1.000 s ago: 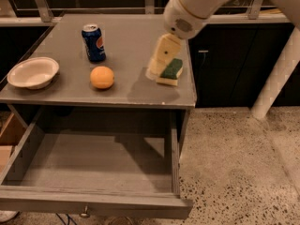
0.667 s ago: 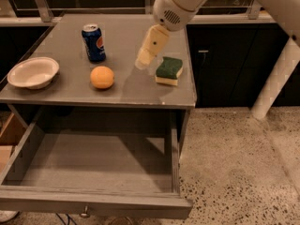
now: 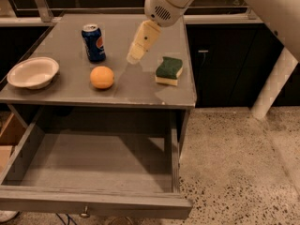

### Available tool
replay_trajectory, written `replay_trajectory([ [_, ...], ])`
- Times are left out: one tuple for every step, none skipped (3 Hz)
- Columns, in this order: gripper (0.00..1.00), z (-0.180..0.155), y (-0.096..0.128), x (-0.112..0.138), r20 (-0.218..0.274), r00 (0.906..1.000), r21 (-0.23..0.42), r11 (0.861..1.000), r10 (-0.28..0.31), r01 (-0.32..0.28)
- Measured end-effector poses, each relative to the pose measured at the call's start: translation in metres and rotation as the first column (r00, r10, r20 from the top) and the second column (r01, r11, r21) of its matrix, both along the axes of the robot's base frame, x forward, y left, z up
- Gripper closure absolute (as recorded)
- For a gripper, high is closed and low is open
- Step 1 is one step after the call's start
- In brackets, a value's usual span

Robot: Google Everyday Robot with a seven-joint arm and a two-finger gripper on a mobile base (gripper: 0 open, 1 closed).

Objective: Place pepsi can into top drawer

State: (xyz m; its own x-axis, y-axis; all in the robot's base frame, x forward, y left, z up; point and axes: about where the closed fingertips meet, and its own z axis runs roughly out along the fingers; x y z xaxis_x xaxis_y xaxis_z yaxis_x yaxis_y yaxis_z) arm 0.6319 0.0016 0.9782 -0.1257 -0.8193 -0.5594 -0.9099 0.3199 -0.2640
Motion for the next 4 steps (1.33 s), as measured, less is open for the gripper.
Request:
replay_trajectory([
  [0.0,-0.004,0.021,0.01,0.003,0.9998,0.066,0.998,-0.022,0.022],
  [0.0,-0.01,0.057,0.027,0.011,0.9995,0.136,0.99,-0.03,0.028],
  [0.0,-0.021,0.075,0.036,0.004,0.9995,0.172,0.985,-0.032,0.031],
  [0.0,-0.021,0.076,0.037,0.005,0.9995,0.175,0.984,-0.032,0.031],
])
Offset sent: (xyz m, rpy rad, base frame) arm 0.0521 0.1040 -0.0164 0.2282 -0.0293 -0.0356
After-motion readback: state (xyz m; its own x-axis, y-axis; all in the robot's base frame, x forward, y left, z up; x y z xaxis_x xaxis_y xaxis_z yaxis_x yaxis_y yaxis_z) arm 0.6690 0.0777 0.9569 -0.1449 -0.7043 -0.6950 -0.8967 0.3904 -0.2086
